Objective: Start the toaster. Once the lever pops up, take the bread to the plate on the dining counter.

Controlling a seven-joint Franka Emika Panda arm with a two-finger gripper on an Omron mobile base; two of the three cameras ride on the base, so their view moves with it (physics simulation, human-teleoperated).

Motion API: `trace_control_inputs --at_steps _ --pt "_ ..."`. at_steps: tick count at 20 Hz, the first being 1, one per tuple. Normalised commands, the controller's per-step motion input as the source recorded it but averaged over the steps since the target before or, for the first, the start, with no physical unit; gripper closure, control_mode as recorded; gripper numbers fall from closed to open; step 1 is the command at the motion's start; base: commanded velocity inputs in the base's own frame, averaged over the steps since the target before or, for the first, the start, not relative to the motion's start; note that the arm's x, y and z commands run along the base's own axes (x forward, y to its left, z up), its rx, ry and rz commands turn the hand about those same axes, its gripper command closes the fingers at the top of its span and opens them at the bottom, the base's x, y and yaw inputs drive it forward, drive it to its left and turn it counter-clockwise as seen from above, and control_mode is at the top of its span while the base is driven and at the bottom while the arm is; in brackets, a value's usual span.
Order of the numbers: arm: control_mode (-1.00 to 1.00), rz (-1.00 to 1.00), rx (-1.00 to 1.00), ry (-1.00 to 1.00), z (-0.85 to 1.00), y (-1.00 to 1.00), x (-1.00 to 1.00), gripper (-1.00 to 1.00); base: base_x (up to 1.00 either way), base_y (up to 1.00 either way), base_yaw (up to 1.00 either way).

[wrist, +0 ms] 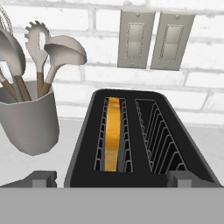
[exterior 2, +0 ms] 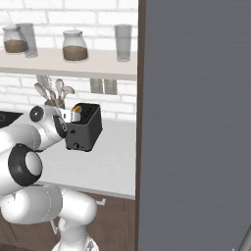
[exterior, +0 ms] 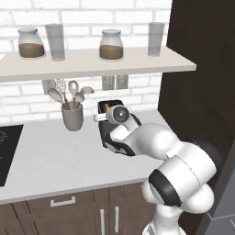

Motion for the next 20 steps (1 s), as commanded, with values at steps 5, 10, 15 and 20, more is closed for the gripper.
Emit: trace_control_inputs --at_steps 5,10,15,20 --pt "-1.0 0.0 0.0 0.0 0.0 0.0 0.0 -1.0 0.0 0.0 0.0" --pt "-1.0 0.0 0.0 0.0 0.0 0.0 0.0 -1.0 0.0 0.0 0.0" --pt "-1.0 0.0 0.0 0.0 0.0 0.0 0.0 -1.0 0.0 0.0 0.0" --pt "-1.0 0.0 0.0 0.0 0.0 0.0 0.0 -1.0 0.0 0.0 0.0"
